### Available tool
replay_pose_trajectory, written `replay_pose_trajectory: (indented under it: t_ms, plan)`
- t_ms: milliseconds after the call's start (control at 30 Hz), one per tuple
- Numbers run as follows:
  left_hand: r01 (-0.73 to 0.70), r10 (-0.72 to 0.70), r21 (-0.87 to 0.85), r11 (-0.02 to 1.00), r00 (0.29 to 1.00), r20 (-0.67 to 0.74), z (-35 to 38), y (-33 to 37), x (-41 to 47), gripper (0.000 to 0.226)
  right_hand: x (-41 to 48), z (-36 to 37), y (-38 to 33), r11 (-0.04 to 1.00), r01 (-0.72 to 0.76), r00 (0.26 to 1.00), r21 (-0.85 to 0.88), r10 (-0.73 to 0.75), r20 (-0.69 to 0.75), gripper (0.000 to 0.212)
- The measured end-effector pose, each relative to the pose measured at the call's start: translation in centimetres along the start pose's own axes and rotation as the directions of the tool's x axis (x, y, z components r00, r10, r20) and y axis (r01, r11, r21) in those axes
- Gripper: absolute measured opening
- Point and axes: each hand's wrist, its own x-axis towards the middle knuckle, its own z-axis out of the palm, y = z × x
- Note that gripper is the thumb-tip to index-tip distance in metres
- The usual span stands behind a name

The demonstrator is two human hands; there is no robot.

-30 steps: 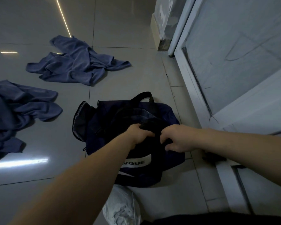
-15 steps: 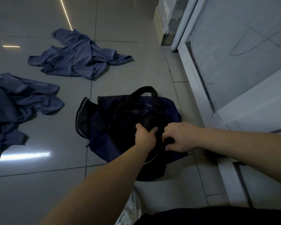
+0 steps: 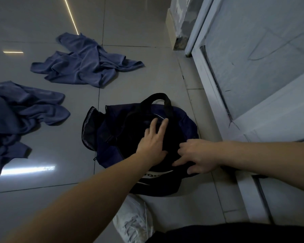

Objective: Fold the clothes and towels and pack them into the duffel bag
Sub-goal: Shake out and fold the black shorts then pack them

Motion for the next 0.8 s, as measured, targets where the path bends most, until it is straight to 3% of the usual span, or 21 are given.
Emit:
replay_pose_trajectory:
  t_ms: [67, 133, 233, 367, 500, 700, 800]
  plan:
    - [-0.251, 0.264, 0.274, 0.929, 0.964, -0.012, -0.1, -0.9, 0.4, 0.091, 0.2, 0.0, -0.4, 0.997, -0.001, 1.0, -0.077, 0.003, 0.026, 0.052]
    - [-0.448, 0.426, 0.374, 0.812, 0.893, 0.144, -0.2, -1.6, 0.9, 0.067, 0.5, 0.1, -0.7, 0.994, -0.022, 1.0, -0.112, 0.023, 0.01, 0.047]
    - [-0.526, 0.424, 0.346, 0.777, 0.844, 0.33, -0.4, -2.2, 1.5, 0.07, 0.5, 0.3, -0.6, 0.988, -0.056, 0.998, -0.143, 0.053, -0.021, 0.04]
    - [-0.566, 0.427, 0.427, 0.705, 0.82, 0.381, -1.5, -3.1, 1.6, 0.083, 0.3, 1.0, -0.5, 0.974, -0.173, 0.983, -0.149, 0.16, -0.091, 0.05]
    - [-0.483, 0.339, 0.562, 0.671, 0.874, 0.347, -0.4, -3.0, 1.1, 0.093, -0.5, 1.9, -0.6, 0.96, -0.233, 0.97, -0.157, 0.217, -0.112, 0.067]
    - [-0.21, 0.159, 0.51, 0.834, 0.977, 0.141, 2.2, 0.0, 2.1, 0.086, -0.5, 2.1, -1.3, 0.967, -0.233, 0.969, -0.106, 0.222, -0.103, 0.069]
    - [-0.065, 0.022, 0.47, 0.88, 0.995, 0.097, 3.1, 0.8, 2.6, 0.086, -0.2, 2.7, -0.8, 0.962, -0.249, 0.967, -0.111, 0.242, -0.077, 0.07]
